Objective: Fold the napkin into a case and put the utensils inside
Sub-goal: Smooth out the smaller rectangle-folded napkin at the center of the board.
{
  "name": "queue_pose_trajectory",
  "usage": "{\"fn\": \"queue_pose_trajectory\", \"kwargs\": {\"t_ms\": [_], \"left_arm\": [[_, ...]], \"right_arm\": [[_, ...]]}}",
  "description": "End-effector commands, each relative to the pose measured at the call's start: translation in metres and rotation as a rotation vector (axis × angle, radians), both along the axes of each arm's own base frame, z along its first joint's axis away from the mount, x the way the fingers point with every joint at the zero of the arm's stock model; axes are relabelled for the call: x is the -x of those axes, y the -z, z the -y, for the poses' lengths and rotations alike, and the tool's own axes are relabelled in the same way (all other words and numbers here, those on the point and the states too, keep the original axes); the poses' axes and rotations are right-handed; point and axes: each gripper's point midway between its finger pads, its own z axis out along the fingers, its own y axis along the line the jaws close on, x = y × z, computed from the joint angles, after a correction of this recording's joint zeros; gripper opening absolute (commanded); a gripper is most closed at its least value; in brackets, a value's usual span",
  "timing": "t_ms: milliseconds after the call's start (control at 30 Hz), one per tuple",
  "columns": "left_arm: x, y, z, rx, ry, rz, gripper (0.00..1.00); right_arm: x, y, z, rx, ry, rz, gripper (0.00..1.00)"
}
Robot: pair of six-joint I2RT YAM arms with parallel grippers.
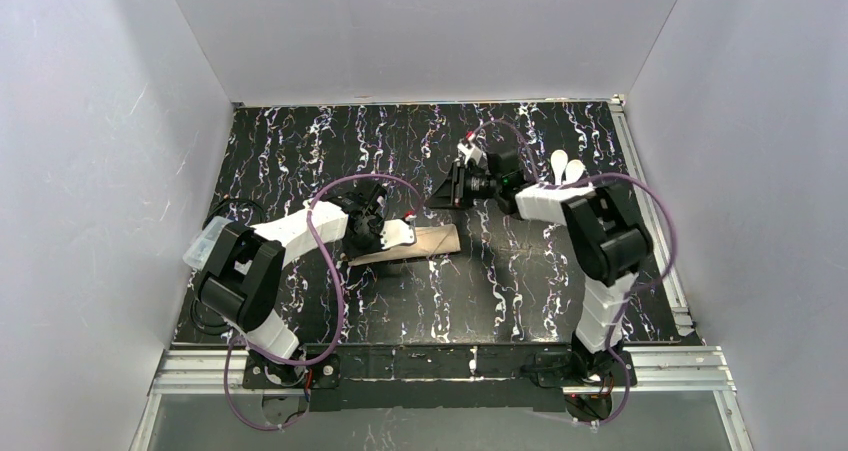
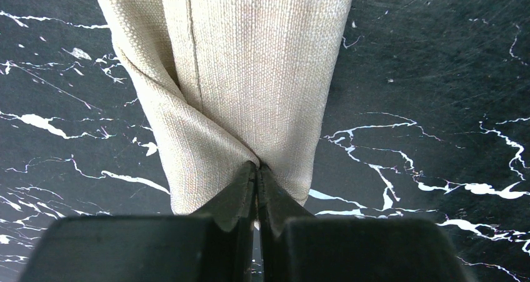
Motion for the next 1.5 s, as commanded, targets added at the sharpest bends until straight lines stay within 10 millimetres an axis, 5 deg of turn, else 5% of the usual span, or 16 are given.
{"fn": "queue_pose_trajectory", "kwargs": {"t_ms": [0, 100, 200, 333, 667, 833, 1100, 1300, 1467], "left_arm": [[0.036, 0.03, -0.022, -0.078, 0.002, -0.15, 0.0], [0.037, 0.03, -0.022, -0.08, 0.002, -0.154, 0.0], [0.038, 0.03, -0.023, -0.081, 0.004, -0.157, 0.0], [0.04, 0.031, -0.024, -0.085, 0.004, -0.163, 0.0], [0.039, 0.029, -0.022, -0.078, -0.002, -0.166, 0.0], [0.039, 0.027, -0.022, -0.078, 0.001, -0.166, 0.0], [0.039, 0.024, -0.02, -0.068, 0.011, -0.173, 0.0], [0.034, 0.018, -0.015, -0.055, 0.015, -0.167, 0.0], [0.032, 0.012, -0.012, -0.051, 0.017, -0.165, 0.0]], "right_arm": [[-0.002, -0.032, 0.026, 0.106, 0.061, 0.13, 0.32], [0.018, -0.017, 0.046, 0.181, 0.081, 0.1, 0.34], [0.034, -0.001, 0.067, 0.284, 0.092, 0.118, 0.48], [0.035, 0.006, 0.083, 0.367, 0.119, 0.187, 0.54], [0.029, 0.024, 0.068, 0.393, 0.105, 0.207, 0.56], [0.024, 0.028, 0.055, 0.354, 0.104, 0.189, 0.44], [0.015, 0.017, 0.045, 0.304, 0.119, 0.193, 0.04], [0.009, 0.004, 0.04, 0.275, 0.124, 0.213, 0.01], [0.005, 0.034, 0.052, 0.362, 0.167, 0.154, 0.01]]}}
